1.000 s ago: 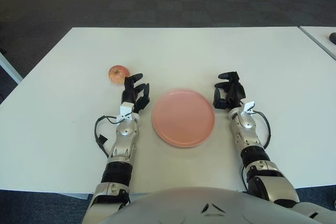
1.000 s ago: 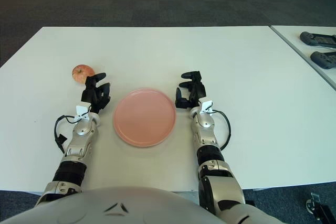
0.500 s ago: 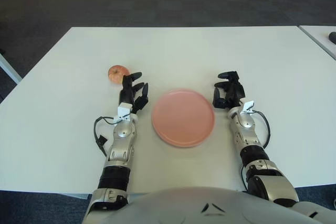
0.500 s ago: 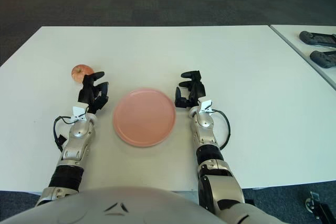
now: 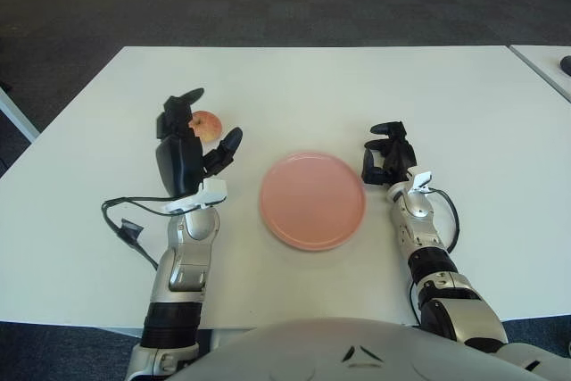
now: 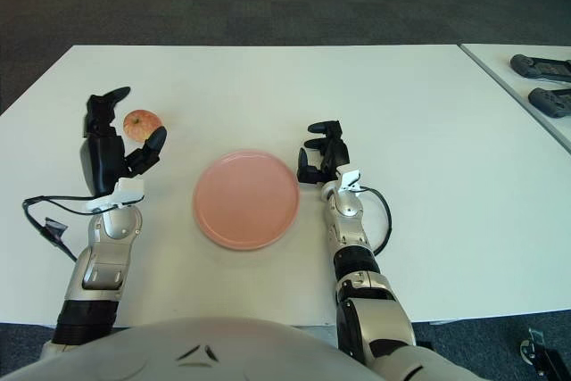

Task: Put the apple into the plate.

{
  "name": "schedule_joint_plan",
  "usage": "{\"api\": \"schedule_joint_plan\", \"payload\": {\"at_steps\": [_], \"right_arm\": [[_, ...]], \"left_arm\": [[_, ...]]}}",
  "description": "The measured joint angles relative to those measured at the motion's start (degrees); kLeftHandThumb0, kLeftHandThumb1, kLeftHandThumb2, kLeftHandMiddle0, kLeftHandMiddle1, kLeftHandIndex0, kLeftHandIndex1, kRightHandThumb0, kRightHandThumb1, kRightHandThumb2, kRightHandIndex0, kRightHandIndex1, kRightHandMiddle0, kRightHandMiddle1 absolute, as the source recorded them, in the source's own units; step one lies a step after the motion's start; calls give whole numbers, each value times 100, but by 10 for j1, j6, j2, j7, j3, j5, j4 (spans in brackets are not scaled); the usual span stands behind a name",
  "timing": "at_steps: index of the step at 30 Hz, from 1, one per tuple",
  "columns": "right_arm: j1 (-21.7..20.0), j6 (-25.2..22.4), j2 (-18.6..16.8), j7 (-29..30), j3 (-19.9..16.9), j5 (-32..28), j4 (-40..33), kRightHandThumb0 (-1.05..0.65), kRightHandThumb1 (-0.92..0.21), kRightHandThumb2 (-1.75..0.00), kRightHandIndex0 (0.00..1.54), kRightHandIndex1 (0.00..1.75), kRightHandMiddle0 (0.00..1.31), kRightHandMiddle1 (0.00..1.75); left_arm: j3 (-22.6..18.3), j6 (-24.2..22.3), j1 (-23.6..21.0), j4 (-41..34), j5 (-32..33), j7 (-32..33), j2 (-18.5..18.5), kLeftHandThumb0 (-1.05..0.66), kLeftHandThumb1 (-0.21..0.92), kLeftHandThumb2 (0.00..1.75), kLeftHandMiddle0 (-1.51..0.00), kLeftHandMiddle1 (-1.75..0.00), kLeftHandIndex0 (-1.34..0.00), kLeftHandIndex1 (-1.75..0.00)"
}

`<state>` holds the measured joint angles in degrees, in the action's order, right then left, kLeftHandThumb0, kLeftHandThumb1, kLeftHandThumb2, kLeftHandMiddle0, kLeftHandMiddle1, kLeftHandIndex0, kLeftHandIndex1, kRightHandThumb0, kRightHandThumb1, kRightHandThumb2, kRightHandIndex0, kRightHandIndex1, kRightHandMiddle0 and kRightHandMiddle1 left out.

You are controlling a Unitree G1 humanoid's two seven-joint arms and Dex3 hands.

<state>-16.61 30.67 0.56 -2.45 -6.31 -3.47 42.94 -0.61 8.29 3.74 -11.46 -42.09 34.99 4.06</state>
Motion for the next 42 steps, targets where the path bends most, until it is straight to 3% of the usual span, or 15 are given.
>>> {"api": "schedule_joint_plan", "payload": {"at_steps": [4,12,22,32,42], "right_arm": [[-3,-1,0,-3,0,-2,4,55,-12,-156,77,175,98,175],[-7,3,-1,-7,0,-3,11,54,-15,-152,75,175,94,175],[-9,9,-1,-23,-2,-4,16,53,-16,-151,74,175,94,175],[-20,10,-1,-22,-5,-4,30,53,-16,-150,74,175,93,175],[-26,10,-3,-17,-5,-3,35,53,-16,-150,74,175,94,175]], "left_arm": [[-5,-10,-14,-7,-44,38,6,-85,92,52,-8,-50,0,-89],[-13,-66,-50,-40,-103,53,8,-91,92,64,-5,-45,0,-78],[-29,-103,-99,-26,-112,67,25,-98,92,69,-2,-38,0,-62],[-62,-131,-185,54,-65,13,95,-103,92,66,-5,-38,0,-63],[-47,-108,-311,236,5,-108,215,-102,92,69,-4,-37,0,-62]]}}
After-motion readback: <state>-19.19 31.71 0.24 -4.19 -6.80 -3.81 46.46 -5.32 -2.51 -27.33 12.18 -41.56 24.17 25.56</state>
